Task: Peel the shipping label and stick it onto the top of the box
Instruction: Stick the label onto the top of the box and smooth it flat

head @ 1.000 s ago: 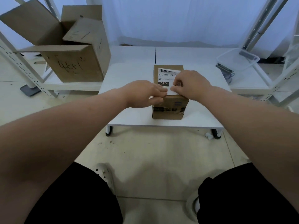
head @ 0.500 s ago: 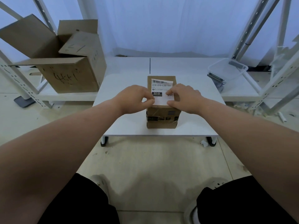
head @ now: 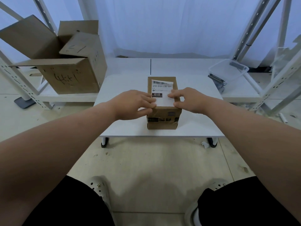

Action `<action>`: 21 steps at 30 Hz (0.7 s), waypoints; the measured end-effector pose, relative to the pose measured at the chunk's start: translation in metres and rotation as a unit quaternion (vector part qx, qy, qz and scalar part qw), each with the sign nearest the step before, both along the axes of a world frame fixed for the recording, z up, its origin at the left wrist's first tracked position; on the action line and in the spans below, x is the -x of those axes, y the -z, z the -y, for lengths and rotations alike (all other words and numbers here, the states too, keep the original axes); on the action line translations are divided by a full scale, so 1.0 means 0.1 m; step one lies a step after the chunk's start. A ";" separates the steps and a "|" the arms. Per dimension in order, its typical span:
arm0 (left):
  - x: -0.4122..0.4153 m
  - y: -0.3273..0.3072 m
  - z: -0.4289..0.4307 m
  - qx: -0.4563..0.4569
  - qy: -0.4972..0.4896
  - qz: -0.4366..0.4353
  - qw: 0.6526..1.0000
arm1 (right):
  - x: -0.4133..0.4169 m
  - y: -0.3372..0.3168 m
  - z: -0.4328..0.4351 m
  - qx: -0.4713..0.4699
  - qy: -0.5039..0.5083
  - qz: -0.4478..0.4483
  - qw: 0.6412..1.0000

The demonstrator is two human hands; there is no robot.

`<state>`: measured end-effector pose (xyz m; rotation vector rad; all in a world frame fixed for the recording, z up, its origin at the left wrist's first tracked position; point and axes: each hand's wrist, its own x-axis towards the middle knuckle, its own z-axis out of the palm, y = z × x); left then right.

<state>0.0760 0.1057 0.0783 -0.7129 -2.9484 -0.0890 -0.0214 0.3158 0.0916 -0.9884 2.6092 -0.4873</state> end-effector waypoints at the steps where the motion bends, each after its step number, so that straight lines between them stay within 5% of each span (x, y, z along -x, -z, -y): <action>1: 0.00 0.01 -0.01 0.000 0.002 -0.011 1.000 | -0.02 0.00 0.02 -0.005 0.005 -0.006 1.000; 9: 0.05 0.00 -0.16 -0.096 -0.103 -0.029 0.990 | -0.16 0.13 0.23 -0.007 0.071 -0.106 0.992; 16: 0.10 0.03 -0.26 -0.110 -0.122 0.093 0.982 | -0.01 0.14 0.14 0.035 0.040 0.001 0.999; 21: 0.17 0.16 -0.24 0.043 -0.066 0.143 0.987 | 0.02 0.11 -0.04 0.102 0.015 0.080 0.992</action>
